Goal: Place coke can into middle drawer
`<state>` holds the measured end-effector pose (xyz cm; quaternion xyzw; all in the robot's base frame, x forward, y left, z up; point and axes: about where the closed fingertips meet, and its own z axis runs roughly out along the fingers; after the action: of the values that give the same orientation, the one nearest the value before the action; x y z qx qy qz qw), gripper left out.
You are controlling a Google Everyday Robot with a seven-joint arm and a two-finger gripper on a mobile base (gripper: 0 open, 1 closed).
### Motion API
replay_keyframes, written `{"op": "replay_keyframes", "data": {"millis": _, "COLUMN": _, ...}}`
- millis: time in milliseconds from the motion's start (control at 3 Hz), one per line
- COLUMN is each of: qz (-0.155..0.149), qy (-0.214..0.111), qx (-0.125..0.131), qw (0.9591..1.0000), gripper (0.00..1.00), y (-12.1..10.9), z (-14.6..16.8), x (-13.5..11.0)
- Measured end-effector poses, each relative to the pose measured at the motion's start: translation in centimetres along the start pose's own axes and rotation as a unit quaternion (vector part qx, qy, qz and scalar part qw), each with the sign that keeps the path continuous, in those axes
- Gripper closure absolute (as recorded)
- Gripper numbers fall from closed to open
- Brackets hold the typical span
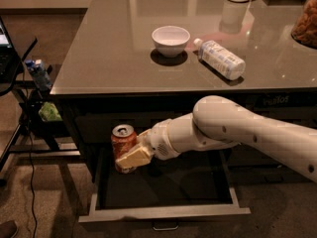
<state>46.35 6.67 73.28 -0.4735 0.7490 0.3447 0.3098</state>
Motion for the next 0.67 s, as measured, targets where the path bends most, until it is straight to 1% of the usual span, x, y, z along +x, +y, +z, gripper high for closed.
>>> {"op": "replay_keyframes", "data": {"millis": 333, "qz": 0.0, "qy": 0.0, "qx": 0.0, "qw": 1.0, "gripper": 1.0, "y": 0.0, "z": 0.0, "x": 0.0}}
{"op": "replay_keyframes", "data": {"millis": 667, "qz": 0.006, "qy": -0.006, "qx": 0.002, "qw": 1.0, "gripper": 1.0, "y": -0.02, "z": 0.44, "x": 0.43}}
